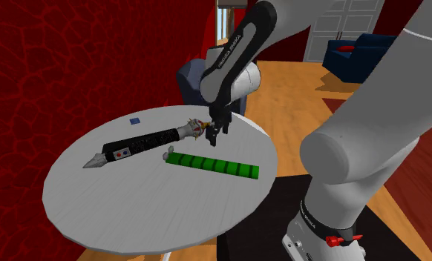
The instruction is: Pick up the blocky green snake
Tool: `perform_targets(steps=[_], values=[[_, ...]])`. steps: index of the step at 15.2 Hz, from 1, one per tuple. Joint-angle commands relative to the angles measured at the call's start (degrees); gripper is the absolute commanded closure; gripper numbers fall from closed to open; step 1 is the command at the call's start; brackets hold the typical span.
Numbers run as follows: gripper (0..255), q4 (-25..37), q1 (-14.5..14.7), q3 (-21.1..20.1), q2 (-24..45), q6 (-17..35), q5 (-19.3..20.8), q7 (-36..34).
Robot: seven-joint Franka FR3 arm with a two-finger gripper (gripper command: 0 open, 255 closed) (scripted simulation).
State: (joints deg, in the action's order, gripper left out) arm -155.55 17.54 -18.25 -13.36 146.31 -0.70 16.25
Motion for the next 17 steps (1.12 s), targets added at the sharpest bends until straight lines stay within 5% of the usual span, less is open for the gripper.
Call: perform_targets(steps=[1, 5, 13, 15, 16, 17], values=[[0, -0.37, -0.27, -1.73, 4.67, 5.11, 3.55, -0.71], [0, 0.75, -1.46, -4.13, 14.51, 12.83, 17.69, -7.71], [0, 2.54, 0.4, 0.66, 23.04, 18.08, 32.87, -19.37], [0, 2.54, 0.58, 0.83, 23.03, 18.1, 32.79, -19.3], [255, 2.65, 0.52, 0.88, 23.13, 18.08, 32.81, -19.21], [255, 2.72, 0.56, 0.91, 23.21, 18.08, 32.88, -19.28]])
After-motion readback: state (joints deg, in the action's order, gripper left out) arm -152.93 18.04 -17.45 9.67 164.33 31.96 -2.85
